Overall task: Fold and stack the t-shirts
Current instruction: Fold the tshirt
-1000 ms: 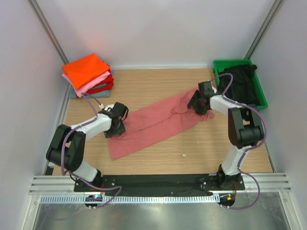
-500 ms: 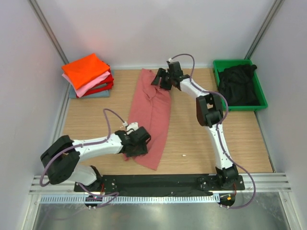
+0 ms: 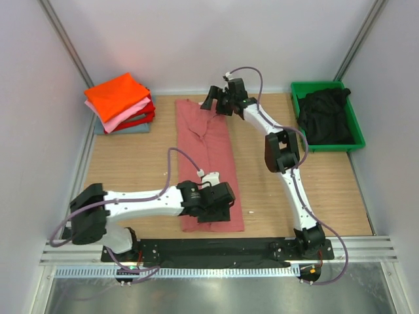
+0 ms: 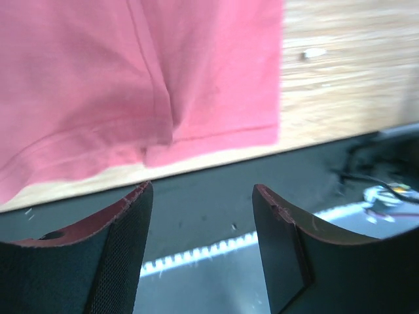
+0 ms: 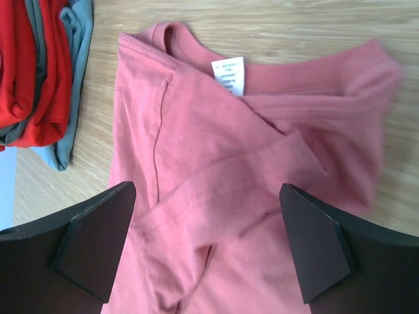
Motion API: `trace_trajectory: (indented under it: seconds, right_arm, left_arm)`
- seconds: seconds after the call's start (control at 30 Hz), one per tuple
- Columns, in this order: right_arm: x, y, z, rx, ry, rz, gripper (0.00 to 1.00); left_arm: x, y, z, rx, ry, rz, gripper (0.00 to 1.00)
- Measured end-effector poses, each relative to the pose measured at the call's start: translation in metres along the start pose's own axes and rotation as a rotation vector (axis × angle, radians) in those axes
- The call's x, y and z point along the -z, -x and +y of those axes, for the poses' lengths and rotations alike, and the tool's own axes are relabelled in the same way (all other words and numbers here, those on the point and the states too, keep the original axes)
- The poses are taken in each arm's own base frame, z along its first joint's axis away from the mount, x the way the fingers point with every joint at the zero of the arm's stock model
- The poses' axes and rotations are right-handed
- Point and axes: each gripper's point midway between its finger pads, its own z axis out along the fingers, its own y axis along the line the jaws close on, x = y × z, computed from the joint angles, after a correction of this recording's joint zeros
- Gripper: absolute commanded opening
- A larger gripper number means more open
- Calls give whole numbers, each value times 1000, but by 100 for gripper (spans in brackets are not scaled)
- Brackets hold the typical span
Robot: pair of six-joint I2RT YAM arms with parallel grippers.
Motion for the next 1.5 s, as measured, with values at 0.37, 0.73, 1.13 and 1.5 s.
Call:
trace_trajectory:
  seconds: [0.37,0.73,1.13,1.5]
  right_arm:
    - [215,74,42,43,-235,-213,99]
    - [364,-174,11,-148,-334,-6,94]
    - [394,-316,-12,-330,-334,221,72]
    - [383,-368,-11,-389,-291,339,66]
  left_arm:
    - [103,41,60,47,-22,-249,73]
    - [61,26,148,101,148,-289,77]
    - [-4,-1,169,151,213,-231,72]
    - [-18,11,147,183,169,-280,68]
